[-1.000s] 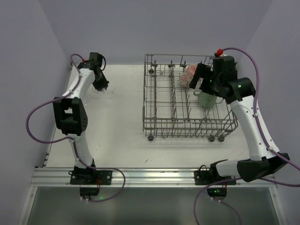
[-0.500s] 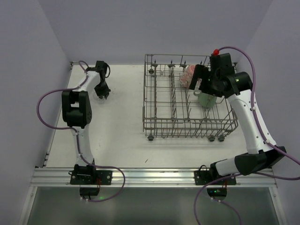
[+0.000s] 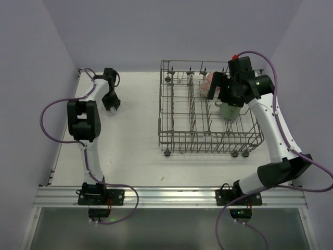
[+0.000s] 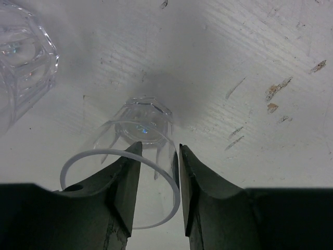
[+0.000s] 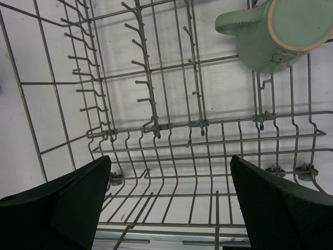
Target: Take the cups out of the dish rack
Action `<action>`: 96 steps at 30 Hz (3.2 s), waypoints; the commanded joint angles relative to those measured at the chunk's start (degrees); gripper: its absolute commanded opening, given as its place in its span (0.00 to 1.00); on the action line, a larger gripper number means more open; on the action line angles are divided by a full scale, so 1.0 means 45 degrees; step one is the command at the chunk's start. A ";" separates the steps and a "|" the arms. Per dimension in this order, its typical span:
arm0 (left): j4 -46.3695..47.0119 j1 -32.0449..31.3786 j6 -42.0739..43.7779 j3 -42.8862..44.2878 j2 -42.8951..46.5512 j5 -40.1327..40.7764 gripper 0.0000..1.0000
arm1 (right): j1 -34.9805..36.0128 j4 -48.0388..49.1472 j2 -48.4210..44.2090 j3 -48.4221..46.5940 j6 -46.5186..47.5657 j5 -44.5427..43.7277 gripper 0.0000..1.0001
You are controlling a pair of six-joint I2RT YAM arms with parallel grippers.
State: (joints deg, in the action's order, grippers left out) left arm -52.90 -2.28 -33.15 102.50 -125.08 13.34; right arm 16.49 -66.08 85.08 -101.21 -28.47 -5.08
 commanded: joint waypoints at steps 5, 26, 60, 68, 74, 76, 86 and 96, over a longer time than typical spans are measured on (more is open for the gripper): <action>-0.0021 0.0098 0.0217 0.0328 0.0899 0.0199 0.42 | -0.0032 -0.0411 0.0761 -0.1823 0.0018 0.0055 0.99; 0.1421 0.0098 0.0452 -0.1642 0.5566 -0.2707 0.47 | -0.2375 0.0818 0.6208 -0.5691 -0.1252 -0.0257 0.99; 0.4530 -0.0020 0.0979 -0.5395 0.9396 -0.6637 0.65 | -0.2376 0.3357 0.9824 -0.6787 -0.0959 0.0309 0.99; 0.4549 -0.0020 0.0960 -0.5394 0.9260 -0.6813 0.65 | -0.2375 0.3768 1.0506 -0.7332 -0.1075 -0.0022 0.99; 0.4452 -0.0020 0.1057 -0.5394 0.9299 -0.6793 0.65 | -0.2356 0.3864 1.0742 -0.7218 -0.1154 -0.0101 0.99; 0.4491 -0.0020 0.1077 -0.5472 0.9337 -0.6793 0.65 | -0.2376 0.4021 1.0762 -0.7138 -0.1135 -0.0121 0.99; 0.4608 0.0000 0.1077 -0.5648 0.9338 -0.6969 0.65 | -0.2375 0.4666 1.1191 -0.7703 -0.1076 -0.0355 0.99; 0.4647 0.0000 0.1116 -0.5707 0.9318 -0.7067 0.65 | -0.2376 0.4608 1.1699 -0.7958 -0.0764 -0.0394 0.99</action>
State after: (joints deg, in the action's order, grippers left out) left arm -33.87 -2.33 -29.32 76.97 -83.57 -16.80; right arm 5.78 -47.35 136.92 -134.04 -33.28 -5.04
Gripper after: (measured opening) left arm 0.647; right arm 0.990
